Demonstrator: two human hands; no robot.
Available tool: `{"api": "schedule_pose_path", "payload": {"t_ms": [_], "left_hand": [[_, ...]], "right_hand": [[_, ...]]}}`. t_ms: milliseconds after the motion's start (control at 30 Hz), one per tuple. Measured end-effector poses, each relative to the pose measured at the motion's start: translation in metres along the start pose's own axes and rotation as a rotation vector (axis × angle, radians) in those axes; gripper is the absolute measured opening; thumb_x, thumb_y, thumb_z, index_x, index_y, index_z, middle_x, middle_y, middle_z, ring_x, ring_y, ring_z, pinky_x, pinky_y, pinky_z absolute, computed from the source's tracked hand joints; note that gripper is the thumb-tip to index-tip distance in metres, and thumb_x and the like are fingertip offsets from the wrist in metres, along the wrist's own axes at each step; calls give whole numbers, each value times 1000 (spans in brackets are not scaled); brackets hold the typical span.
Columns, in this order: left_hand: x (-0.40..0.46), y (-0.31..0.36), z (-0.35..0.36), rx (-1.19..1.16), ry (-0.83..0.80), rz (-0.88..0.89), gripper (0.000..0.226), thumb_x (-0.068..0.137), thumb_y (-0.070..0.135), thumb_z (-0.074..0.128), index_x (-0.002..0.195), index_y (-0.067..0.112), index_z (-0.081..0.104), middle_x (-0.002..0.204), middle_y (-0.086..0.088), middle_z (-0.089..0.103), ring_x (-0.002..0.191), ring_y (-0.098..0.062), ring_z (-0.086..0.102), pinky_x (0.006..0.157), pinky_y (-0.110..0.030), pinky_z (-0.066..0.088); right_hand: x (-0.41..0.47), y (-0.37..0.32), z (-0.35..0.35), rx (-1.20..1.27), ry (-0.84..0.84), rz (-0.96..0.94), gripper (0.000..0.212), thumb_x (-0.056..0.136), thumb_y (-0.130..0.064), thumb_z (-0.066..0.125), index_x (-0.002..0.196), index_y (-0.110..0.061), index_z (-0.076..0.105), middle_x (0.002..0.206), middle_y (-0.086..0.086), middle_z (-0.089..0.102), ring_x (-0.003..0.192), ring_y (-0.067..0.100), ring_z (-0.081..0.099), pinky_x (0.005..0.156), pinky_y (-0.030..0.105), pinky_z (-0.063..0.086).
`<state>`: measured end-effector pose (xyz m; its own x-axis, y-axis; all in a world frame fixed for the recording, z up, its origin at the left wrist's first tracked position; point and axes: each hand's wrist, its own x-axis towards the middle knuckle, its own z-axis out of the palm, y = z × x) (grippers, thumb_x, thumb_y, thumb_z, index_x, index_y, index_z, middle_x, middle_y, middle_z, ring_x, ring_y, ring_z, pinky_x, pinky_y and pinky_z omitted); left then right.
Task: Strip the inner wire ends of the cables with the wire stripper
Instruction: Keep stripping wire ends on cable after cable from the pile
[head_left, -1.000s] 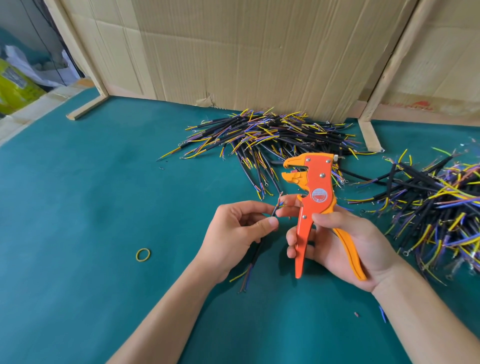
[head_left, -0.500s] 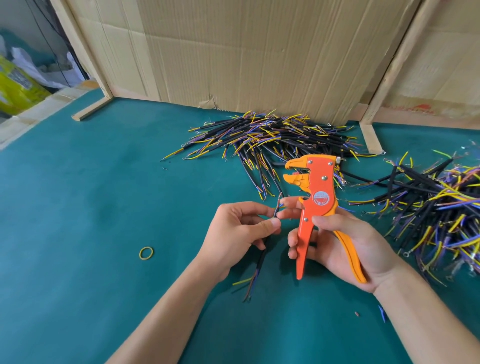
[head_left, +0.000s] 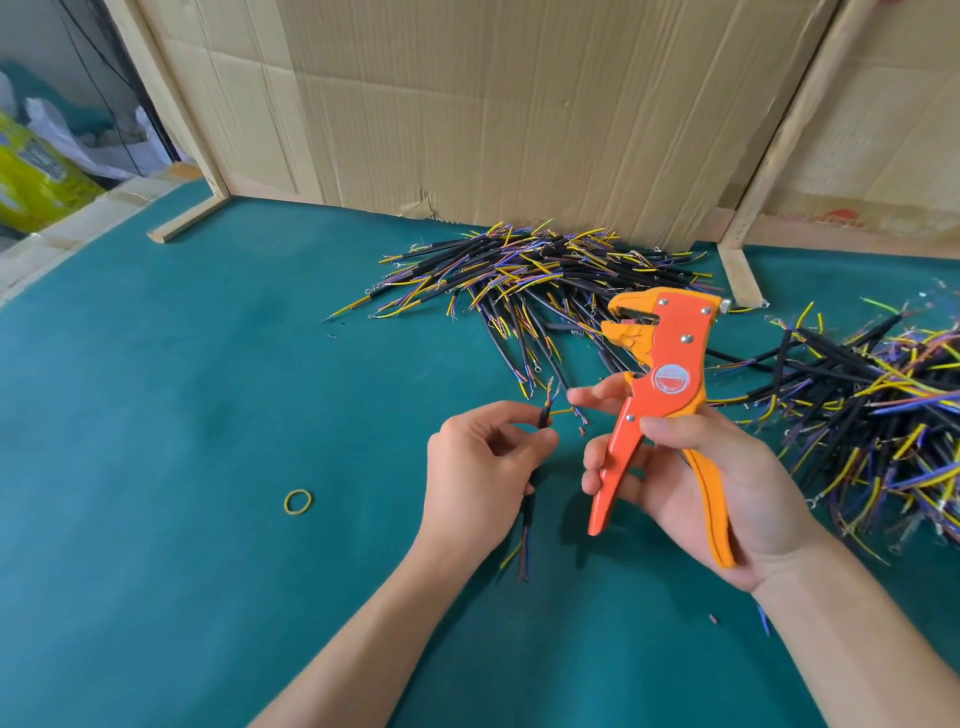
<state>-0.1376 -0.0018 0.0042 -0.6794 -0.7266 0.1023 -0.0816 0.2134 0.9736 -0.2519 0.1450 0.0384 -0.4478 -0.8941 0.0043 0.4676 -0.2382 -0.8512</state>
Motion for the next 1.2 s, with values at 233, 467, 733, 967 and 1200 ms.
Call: {"api": "schedule_pose_path", "payload": {"t_ms": [233, 467, 733, 967, 1200], "left_hand": [[-3, 0, 3, 67, 71, 42, 12, 83, 16, 82, 82, 25, 75, 63, -3, 67, 51, -14, 52, 60, -32, 52], [-5, 1, 4, 102, 102, 52, 10, 82, 14, 82, 83, 22, 77, 59, 6, 63, 50, -4, 49, 58, -14, 42], [-4, 4, 2, 183, 103, 40, 10, 77, 17, 85, 77, 21, 76, 59, 3, 65, 50, -3, 49, 54, -11, 38], [-6, 4, 2, 189, 106, 22, 9, 78, 18, 82, 75, 21, 75, 65, 5, 68, 57, -5, 56, 60, -17, 43], [-8, 7, 1, 266, 123, 193, 15, 81, 7, 80, 77, 19, 72, 128, 13, 60, 116, -5, 57, 89, -18, 47]], "right_hand": [[3, 11, 10, -43, 27, 20, 42, 81, -6, 59, 121, 6, 55, 139, 16, 62, 78, 33, 62, 71, 46, 56], [3, 10, 8, -38, 38, 48, 44, 80, -7, 61, 122, 7, 55, 137, 17, 62, 76, 34, 62, 70, 45, 56], [1, 10, 9, -189, 20, 51, 33, 81, -7, 63, 113, 0, 62, 137, 9, 63, 77, 35, 62, 74, 51, 55], [2, 11, 8, -236, -1, 61, 31, 82, -8, 64, 112, -5, 65, 139, 5, 63, 79, 37, 63, 76, 49, 57], [4, 12, 7, -145, 35, 84, 31, 81, -10, 66, 112, -4, 66, 137, 8, 64, 78, 34, 64, 73, 48, 56]]}}
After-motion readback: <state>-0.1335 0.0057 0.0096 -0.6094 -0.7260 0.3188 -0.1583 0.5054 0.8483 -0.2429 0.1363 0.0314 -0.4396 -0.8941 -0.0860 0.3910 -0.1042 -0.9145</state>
